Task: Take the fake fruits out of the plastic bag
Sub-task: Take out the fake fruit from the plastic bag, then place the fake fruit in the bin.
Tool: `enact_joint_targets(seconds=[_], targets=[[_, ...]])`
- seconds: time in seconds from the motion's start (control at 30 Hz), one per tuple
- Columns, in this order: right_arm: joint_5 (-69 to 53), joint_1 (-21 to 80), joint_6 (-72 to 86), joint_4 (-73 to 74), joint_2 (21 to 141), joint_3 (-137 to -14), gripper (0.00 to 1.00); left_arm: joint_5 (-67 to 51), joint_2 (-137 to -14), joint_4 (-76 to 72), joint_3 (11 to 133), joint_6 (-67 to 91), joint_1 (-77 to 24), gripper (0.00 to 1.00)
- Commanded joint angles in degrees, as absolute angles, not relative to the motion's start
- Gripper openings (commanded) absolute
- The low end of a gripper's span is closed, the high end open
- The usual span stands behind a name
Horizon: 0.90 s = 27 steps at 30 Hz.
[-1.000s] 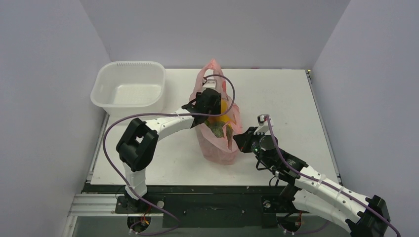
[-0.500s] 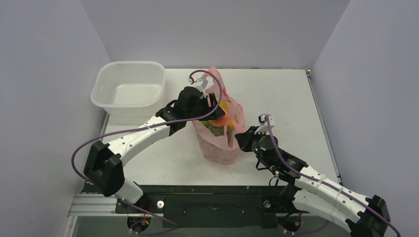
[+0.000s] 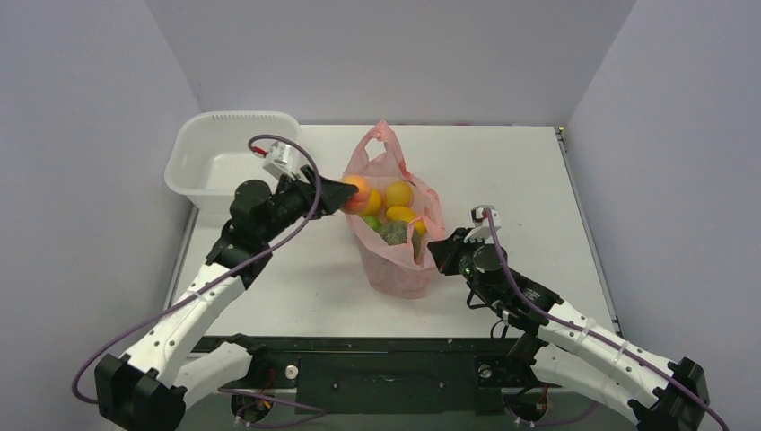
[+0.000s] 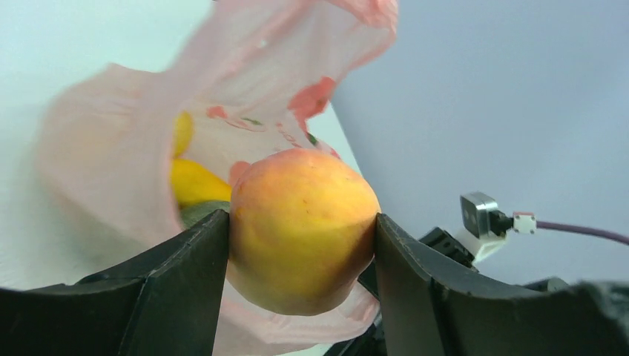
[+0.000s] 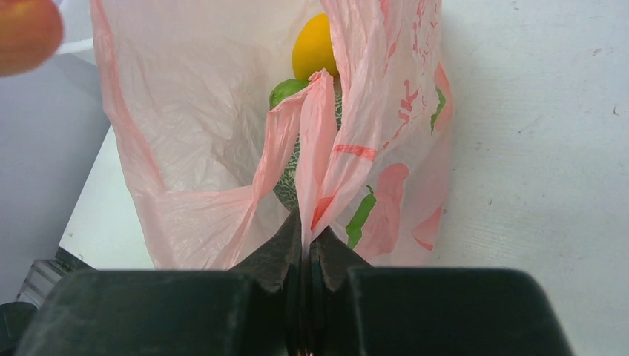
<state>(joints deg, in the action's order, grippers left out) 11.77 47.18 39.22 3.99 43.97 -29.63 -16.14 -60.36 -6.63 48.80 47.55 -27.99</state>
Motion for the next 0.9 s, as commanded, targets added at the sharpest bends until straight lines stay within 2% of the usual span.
enact_joint_targets(seconds=[0.0, 0.07, 0.17, 0.3, 0.37, 0.6, 0.87], targets=[[12.34, 46.63, 38.76, 3.08, 42.97, -32.16, 0.00, -9.43, -52.98, 12.30, 54.61, 43.90, -22.26, 0.00], [12.19, 46.66, 38.75, 3.12, 42.79, -32.23, 0.00, 2.47, -52.05, 24.12, 60.13, 36.06, -21.96, 0.00], [11.93, 46.63, 38.76, 3.23, 42.77, -32.40, 0.00, 23.80, -51.24, 30.09, 63.45, 27.01, -21.72, 0.00], [11.37, 46.66, 38.47, 3.41, 43.22, -32.71, 0.00, 42.91, -53.66, 20.61, 61.65, 15.47, -21.28, 0.00], [11.14, 46.64, 38.09, 3.54, 43.61, -32.79, 0.00, 46.87, -57.66, 14.99, 61.12, 10.81, -19.44, 0.00], [9.66, 46.65, 37.88, 3.75, 46.17, -33.97, 0.00, 33.96, -78.40, 9.59, 71.00, 13.61, -7.33, 0.00], [7.56, 46.47, 37.95, 4.65, 48.74, -35.86, 0.00, 27.52, -104.28, 20.63, 93.44, 16.76, -1.41, 0.00]])
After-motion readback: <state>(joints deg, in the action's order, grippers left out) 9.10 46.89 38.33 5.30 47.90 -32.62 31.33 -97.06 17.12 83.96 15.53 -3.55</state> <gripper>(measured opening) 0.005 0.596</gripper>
